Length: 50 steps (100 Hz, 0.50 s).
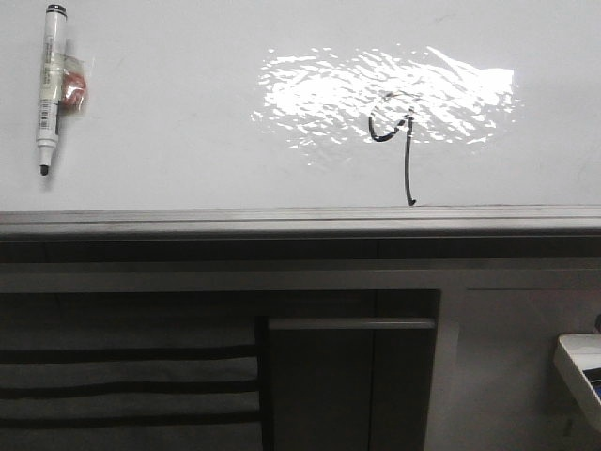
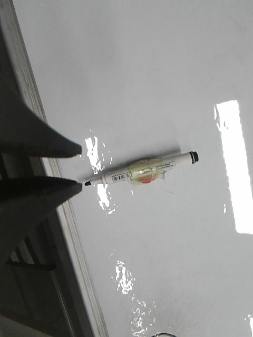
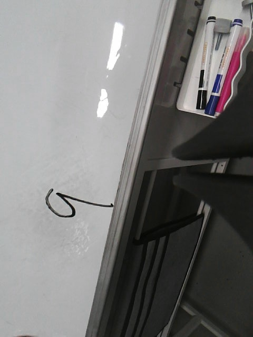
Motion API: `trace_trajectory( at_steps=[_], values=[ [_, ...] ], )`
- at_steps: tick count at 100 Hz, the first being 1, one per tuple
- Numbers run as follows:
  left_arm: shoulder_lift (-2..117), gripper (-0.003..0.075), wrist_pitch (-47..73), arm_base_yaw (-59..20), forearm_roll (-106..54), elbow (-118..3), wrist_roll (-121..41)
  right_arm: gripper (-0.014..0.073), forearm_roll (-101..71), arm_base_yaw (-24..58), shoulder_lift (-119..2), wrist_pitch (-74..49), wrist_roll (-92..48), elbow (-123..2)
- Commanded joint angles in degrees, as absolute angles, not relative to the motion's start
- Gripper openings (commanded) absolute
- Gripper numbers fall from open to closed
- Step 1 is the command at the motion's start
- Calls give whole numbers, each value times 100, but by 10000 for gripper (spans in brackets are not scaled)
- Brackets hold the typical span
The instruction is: Write number 9 on whiteboard
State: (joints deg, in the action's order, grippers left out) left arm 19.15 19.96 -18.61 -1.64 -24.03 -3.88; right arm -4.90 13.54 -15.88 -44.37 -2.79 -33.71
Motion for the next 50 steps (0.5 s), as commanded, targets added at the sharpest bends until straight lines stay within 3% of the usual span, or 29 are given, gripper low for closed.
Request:
trace_trajectory(
  at_steps=[1,50],
  values=[
    [1958,-20,1447,-1852,-178,-2541,-391,-72,-509,1319,-1639,-3943,-286,-3459],
    [1894,-20,1429,-1852,-178,-2502,-391,-72,-509,1319,-1639,-3987,-286,-3440]
  ],
)
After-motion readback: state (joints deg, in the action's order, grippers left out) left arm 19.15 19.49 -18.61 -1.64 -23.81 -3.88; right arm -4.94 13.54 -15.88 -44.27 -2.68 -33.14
